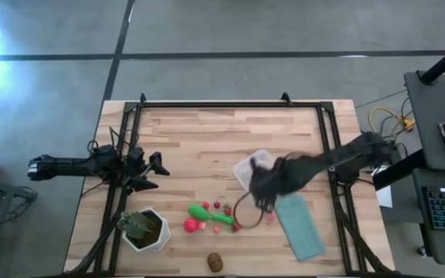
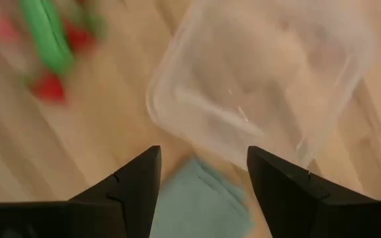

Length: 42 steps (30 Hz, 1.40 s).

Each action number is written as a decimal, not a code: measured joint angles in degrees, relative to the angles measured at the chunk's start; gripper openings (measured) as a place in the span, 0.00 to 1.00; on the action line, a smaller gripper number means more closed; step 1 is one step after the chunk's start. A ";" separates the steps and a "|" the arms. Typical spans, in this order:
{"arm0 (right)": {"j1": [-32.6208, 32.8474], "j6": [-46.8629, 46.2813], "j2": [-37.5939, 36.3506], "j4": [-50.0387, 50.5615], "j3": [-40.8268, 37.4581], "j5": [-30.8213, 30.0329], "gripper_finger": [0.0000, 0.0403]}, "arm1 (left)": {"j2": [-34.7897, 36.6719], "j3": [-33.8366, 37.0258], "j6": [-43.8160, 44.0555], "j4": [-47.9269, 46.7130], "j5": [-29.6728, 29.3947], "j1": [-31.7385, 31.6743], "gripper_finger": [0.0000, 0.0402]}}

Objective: Pick and placing Produce into tupperware
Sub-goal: Put the right pink peach into the transparent bin

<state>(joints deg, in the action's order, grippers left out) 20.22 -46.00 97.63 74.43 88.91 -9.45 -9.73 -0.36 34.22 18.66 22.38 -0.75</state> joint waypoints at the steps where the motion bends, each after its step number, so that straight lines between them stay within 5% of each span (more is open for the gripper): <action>1: 1.32 0.22 1.59 1.50 0.26 0.42 0.54 | 0.01 0.00 0.00 0.04 0.27 0.00 0.74; 10: 14.57 -19.68 4.54 -0.68 -3.20 -0.21 0.54 | -0.17 0.00 -0.03 -0.03 1.65 0.00 0.74; 15: 20.44 -28.21 6.62 -4.23 -5.26 -7.63 0.54 | -0.27 0.00 -0.04 -0.28 1.65 0.00 0.74; 19: 21.97 -33.90 9.45 -4.21 -7.25 -7.88 0.54 | -0.40 0.00 -0.07 -1.39 1.65 0.00 0.74; 34: 20.39 -26.97 12.87 -20.80 -14.63 -6.04 0.54 | -1.20 0.00 -0.07 -5.75 1.65 0.00 0.74; 42: 20.13 -25.41 11.84 -20.77 -16.23 -6.87 0.54 | -1.59 0.00 -0.04 -5.75 1.65 0.00 0.74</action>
<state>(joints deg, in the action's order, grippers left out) 40.35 -71.41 109.47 53.66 72.68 -16.33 -11.33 -0.36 34.17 12.91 24.03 -0.75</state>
